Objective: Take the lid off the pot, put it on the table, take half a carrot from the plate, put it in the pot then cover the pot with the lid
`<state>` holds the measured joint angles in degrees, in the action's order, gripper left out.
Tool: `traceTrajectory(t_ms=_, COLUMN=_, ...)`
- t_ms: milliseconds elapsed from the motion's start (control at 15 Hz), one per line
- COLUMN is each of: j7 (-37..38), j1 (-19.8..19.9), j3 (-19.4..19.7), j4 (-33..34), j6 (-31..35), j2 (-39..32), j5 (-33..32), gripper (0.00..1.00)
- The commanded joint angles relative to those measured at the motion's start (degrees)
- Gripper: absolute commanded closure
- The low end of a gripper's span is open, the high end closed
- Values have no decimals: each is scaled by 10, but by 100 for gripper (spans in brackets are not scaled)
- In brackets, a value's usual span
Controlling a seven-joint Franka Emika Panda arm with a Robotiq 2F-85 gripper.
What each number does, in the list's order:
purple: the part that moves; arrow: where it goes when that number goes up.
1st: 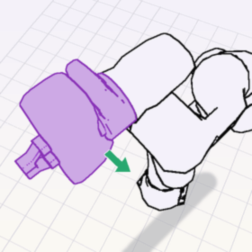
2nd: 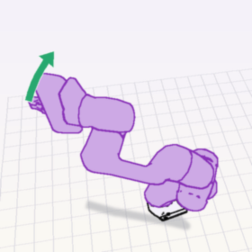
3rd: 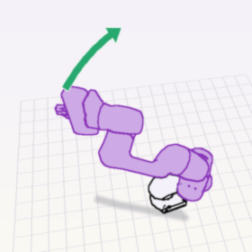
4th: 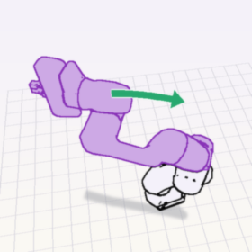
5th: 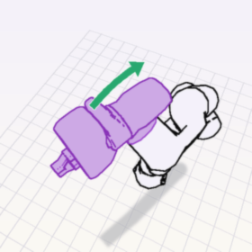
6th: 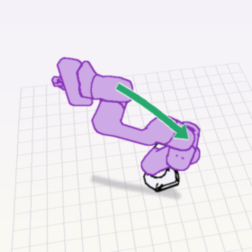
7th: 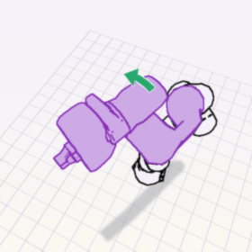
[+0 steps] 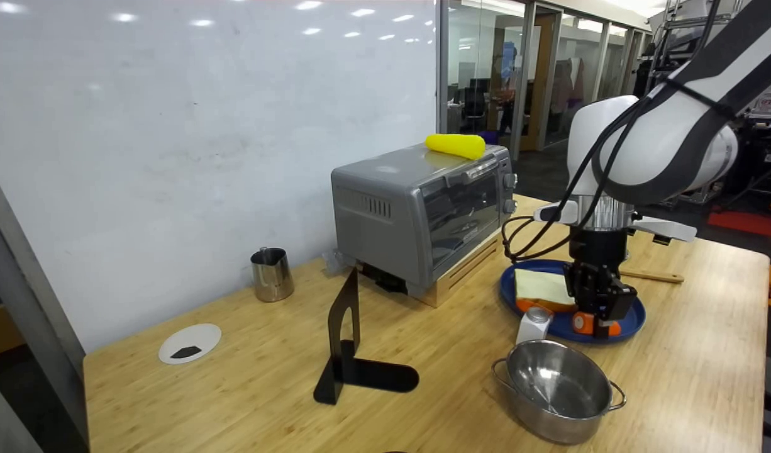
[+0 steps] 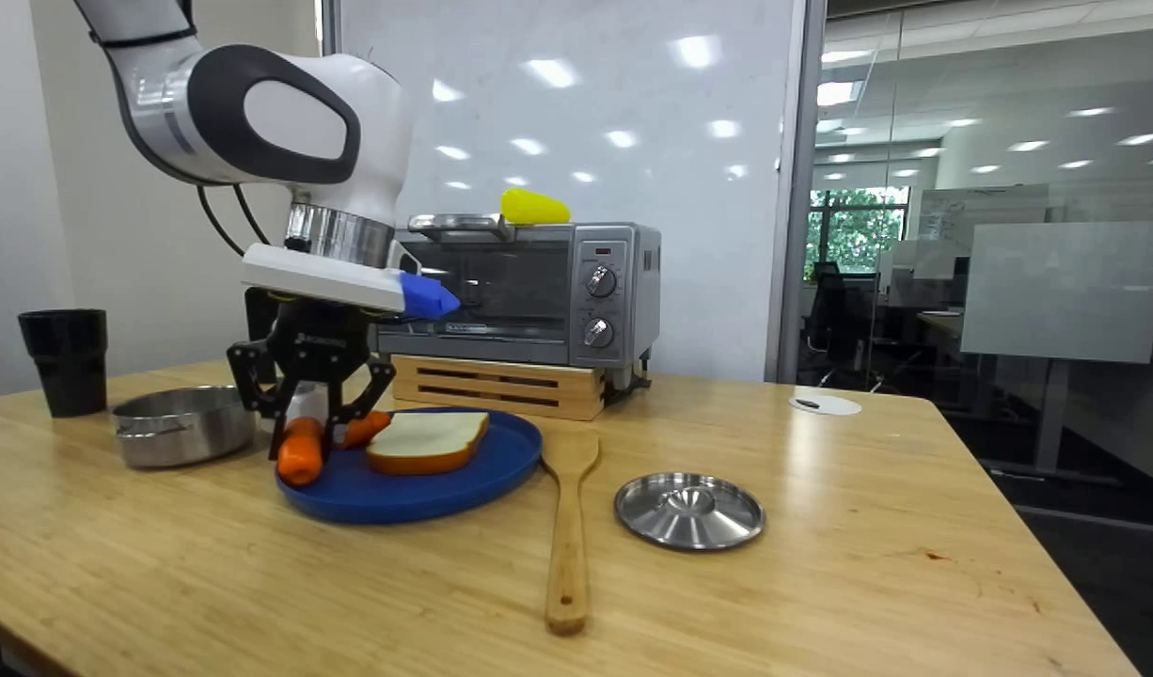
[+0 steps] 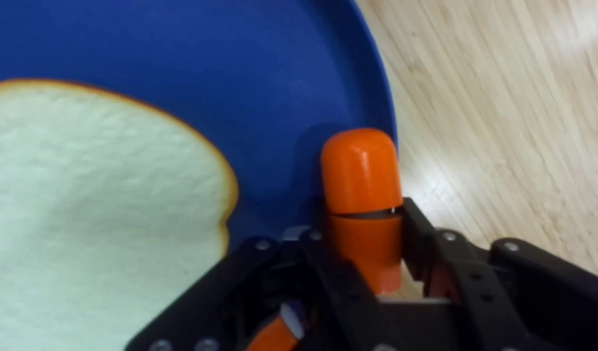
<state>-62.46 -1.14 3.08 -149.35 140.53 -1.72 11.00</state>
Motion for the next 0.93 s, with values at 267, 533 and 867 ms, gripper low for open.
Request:
traceTrajectory(t_ms=267, j7=76, j1=-3, j3=-19, j4=12, j6=-108, j2=97, j5=-127, gripper=88)
traceTrajectory(t_ms=533, j7=99, j1=-22, j3=-35, j4=24, j6=-130, j2=130, j5=-152, gripper=88)
traceTrajectory(t_ms=867, j7=122, j1=-61, j3=-69, j4=43, j6=-126, j2=128, j5=-172, gripper=88)
